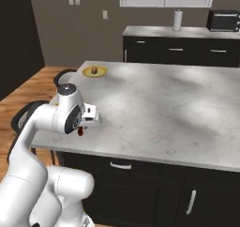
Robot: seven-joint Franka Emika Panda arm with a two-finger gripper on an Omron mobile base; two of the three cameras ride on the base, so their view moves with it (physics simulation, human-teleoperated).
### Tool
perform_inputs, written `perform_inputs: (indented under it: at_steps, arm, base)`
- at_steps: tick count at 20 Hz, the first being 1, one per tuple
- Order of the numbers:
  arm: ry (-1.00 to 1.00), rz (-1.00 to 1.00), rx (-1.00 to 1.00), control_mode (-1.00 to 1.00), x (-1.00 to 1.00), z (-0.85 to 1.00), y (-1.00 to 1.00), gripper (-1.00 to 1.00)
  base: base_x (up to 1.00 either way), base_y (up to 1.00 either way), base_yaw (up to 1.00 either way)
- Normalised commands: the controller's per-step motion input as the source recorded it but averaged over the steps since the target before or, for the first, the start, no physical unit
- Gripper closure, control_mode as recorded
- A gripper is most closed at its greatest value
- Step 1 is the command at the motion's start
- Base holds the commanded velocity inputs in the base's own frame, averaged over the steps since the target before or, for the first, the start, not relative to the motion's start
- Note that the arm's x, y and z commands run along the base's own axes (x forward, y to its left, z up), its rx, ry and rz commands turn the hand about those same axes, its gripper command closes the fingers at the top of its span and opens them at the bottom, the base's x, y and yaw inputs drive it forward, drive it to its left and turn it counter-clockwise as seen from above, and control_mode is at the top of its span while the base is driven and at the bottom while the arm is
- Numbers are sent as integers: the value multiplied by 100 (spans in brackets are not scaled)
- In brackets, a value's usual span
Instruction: Take the chicken drumsticks from the pan and place one on each plate on the dining counter.
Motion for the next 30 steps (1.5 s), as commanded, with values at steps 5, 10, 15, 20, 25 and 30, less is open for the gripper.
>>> perform_inputs:
  at_steps: [5, 10, 15, 20, 25, 30]
  arm:
    - [0, 0, 0, 100, 0, 0, 0, 100]
    - [0, 0, 0, 100, 0, 0, 0, 100]
    - [0, 0, 0, 100, 0, 0, 0, 100]
    - [0, 0, 0, 100, 0, 0, 0, 100]
    - [0, 0, 0, 100, 0, 0, 0, 100]
    - [0, 0, -1, -100, 5, -1, 2, 100]
  base:
    - [8, 64, -28]
    - [27, 55, -8]
    - [44, 55, 1]
    - [50, 43, 2]
    - [44, 24, 0]
    - [11, 8, 0]
